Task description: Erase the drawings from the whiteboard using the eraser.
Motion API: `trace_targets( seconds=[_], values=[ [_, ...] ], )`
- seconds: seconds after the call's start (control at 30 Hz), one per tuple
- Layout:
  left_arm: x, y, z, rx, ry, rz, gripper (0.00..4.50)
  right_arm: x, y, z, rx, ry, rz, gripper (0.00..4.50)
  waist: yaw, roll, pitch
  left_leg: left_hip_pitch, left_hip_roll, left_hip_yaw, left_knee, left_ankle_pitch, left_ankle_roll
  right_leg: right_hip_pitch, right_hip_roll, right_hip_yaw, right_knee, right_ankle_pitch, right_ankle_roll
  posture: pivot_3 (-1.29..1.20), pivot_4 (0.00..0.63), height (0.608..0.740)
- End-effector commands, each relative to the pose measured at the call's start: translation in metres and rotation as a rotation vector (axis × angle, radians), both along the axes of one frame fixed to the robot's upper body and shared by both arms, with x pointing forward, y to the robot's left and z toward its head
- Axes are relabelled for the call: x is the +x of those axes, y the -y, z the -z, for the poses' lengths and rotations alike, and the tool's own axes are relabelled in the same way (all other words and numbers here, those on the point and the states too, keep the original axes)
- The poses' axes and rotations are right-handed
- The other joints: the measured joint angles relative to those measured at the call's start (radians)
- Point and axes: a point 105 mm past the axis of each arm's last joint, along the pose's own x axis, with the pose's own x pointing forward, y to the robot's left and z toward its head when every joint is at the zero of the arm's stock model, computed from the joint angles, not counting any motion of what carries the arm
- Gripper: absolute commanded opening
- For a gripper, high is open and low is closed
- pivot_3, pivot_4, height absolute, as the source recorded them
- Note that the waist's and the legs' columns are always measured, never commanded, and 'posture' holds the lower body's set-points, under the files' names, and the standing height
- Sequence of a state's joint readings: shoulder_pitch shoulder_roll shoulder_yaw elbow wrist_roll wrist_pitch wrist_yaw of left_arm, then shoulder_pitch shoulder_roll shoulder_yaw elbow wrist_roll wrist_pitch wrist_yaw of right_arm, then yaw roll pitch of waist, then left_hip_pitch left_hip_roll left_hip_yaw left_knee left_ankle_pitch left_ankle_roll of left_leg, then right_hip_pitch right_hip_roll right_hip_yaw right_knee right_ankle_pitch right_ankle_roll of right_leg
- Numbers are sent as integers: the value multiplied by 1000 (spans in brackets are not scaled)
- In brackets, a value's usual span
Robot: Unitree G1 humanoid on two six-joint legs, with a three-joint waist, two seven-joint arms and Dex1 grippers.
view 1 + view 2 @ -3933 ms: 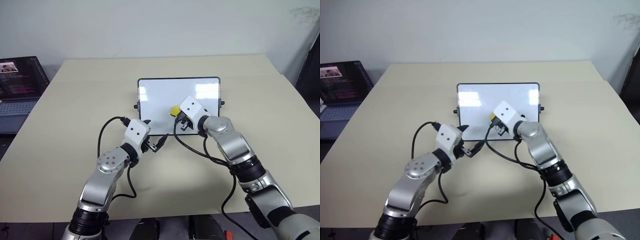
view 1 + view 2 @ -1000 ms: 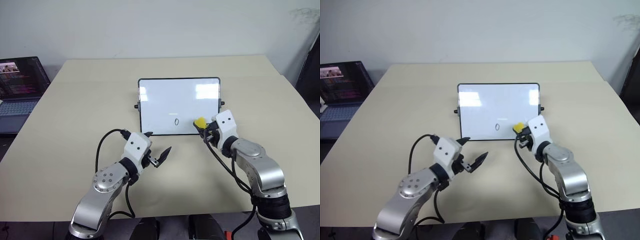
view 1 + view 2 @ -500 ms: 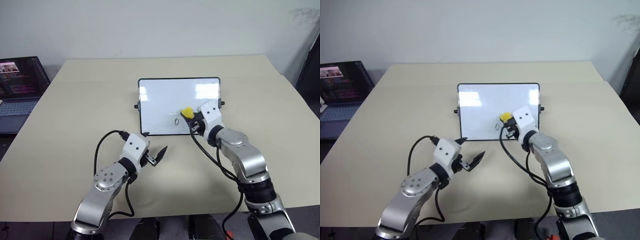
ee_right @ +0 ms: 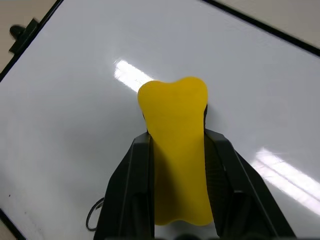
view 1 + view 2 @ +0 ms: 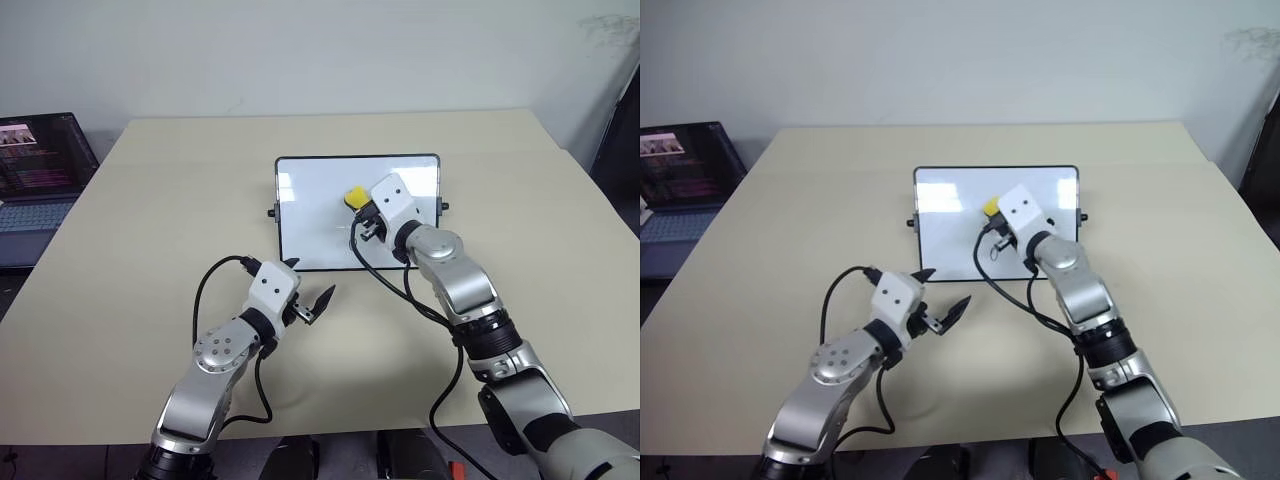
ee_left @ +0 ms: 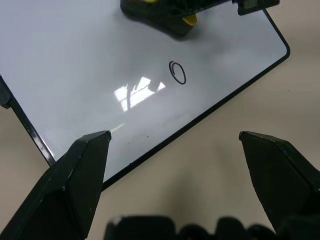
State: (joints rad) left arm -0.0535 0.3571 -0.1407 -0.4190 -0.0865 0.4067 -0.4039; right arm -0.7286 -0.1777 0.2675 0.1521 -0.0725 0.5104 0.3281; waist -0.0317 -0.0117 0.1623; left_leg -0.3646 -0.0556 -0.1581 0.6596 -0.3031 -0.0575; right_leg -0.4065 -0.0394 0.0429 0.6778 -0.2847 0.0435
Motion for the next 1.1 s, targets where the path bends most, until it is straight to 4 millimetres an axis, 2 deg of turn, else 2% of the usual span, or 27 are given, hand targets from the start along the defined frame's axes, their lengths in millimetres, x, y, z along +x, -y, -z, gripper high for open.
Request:
trace_targets(
  seconds=[0.03, 0.27, 0.53, 0.67, 0.87, 0.97, 1.1],
  values=[
    [0, -2, -15, 1, 64, -6, 4500, -6, -10, -4, -40, 31, -53, 1049, 0, 0, 0, 0, 0, 0, 0, 0, 0, 0, 0, 0, 0, 0, 0, 0, 150, 740],
    [0, -6, -24, 1, 83, -26, 4500, -22, -15, 24, -80, -73, -103, 1049, 0, 0, 0, 0, 0, 0, 0, 0, 0, 0, 0, 0, 0, 0, 0, 0, 150, 740],
    [4, -5, -36, -6, 106, -34, 4500, -38, -20, 35, -77, -130, -131, 1049, 0, 0, 0, 0, 0, -1, 0, 0, 0, 0, 0, -1, 1, 0, 0, 0, 150, 740],
    [3, -5, -36, -5, 104, -37, 4500, -45, -13, 38, -86, -140, -131, 1049, 1, 0, 0, 0, 0, -1, 0, 0, 0, 0, 0, -1, 0, 0, 0, 0, 150, 740],
    [4, -5, -34, -6, 98, -37, 4500, -42, 5, 19, -20, -90, -75, 1049, 1, 0, 0, 0, 0, -1, 0, 0, 0, 0, 0, -1, 0, 0, 0, 0, 150, 740],
    [5, -3, -33, -11, 96, -28, 4500, -35, 13, 4, 7, -39, -37, 1049, 0, 0, 0, 0, 0, -1, 0, 0, 0, 0, 0, -1, 0, 0, 0, 0, 150, 740],
    [6, 3, -35, -16, 98, -12, 4500, -23, 19, -1, 5, -12, 9, 1049, 0, 0, 0, 0, 0, -1, 0, 0, 0, 0, 0, -1, 0, 0, 0, 0, 150, 740]
  ],
)
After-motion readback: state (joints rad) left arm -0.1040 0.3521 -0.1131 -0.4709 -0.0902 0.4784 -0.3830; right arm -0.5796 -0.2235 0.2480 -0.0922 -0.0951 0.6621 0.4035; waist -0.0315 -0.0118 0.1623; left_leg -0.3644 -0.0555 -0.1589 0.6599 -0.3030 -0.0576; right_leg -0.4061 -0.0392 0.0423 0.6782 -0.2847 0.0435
